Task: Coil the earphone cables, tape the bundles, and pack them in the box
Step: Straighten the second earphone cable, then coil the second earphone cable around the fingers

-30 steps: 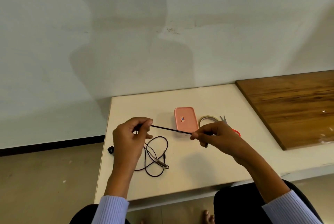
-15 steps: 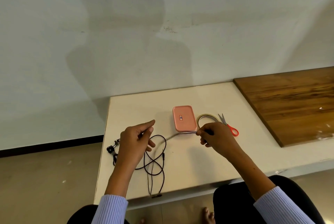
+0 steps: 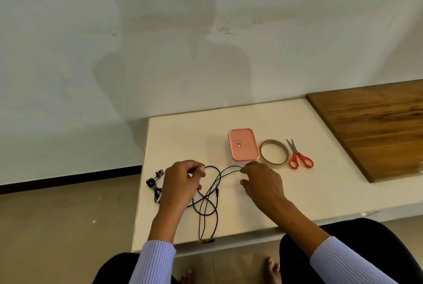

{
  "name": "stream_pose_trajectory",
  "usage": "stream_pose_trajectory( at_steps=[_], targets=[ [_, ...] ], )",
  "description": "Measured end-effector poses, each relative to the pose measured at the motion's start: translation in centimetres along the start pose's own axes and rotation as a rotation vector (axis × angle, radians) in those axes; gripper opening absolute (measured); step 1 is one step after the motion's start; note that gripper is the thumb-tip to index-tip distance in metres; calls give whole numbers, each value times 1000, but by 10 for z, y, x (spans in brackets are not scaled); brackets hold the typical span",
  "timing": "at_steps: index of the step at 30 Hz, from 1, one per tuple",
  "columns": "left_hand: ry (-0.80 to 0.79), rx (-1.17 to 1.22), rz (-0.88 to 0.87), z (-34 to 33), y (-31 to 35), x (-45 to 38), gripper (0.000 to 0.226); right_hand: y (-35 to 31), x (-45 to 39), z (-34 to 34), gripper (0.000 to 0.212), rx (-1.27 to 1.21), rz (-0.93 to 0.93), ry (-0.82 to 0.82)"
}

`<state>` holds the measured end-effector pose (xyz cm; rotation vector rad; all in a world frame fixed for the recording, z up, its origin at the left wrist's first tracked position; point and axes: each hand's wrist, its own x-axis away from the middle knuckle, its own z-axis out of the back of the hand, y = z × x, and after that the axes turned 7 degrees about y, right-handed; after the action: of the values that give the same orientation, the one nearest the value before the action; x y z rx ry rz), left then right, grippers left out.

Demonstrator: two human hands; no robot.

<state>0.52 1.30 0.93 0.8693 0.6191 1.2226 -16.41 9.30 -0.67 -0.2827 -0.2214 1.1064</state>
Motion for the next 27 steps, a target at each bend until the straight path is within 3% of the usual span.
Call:
stream_pose_trajectory(
  at_steps=[3,10,22,27],
  targets=[
    [-14,-34,-11,-2,-2,2,11,-13,1,-16,28,1,104,22],
    [-30,-55,-12,1,-11,4,12,-35,1,-51,30,88,280,-150],
    [-63,-50,-8,7,-17,7,14,-47,-8,-55,7,-40,-14,-117],
    [-66,-42,-6,7,-18,6,13,-45,-10,-48,17,-144,-118,-38]
  ],
)
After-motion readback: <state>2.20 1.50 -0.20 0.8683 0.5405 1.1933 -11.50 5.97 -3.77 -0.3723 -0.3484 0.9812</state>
